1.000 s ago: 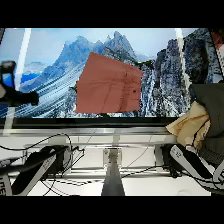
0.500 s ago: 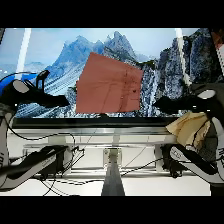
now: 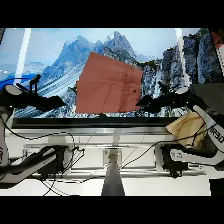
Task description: Fold the clothes and pants, and hang the long-sleeved shirts on hangers.
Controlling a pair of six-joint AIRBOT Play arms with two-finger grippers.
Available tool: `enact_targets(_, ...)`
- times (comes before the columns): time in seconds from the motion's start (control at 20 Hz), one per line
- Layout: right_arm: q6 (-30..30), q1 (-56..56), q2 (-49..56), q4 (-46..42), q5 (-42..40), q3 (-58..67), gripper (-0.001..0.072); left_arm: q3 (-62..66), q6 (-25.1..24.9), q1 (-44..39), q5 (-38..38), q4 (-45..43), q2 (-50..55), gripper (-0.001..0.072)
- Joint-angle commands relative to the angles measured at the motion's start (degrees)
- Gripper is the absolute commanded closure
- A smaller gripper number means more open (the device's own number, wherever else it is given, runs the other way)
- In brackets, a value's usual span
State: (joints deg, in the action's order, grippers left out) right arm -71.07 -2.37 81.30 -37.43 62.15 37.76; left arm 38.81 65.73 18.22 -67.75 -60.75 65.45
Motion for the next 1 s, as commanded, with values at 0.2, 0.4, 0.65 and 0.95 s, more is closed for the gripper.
enact_targets(0.2,0.3,3.1,3.2,-1.5,-1.7,5.3,0.0534,-8.9,-4.8,0.5,2.9,14.3,0.7,0.0082)
enact_targets(0.4,0.5,3.1,3.2,-2.0,-1.6,5.3,0.0692,-9.0,-5.4,-3.4,3.7,14.8,5.2,0.0082)
enact_targets(0.65,1.6,3.1,3.1,-2.0,-1.7,5.3,0.0692,-9.0,-12.3,-10.5,9.7,21.0,11.6,0.0084)
enact_targets(0.95,5.4,3.1,2.9,-1.9,0.6,6.9,0.0693,-7.7,-19.5,-10.9,13.1,25.7,11.9,0.0692)
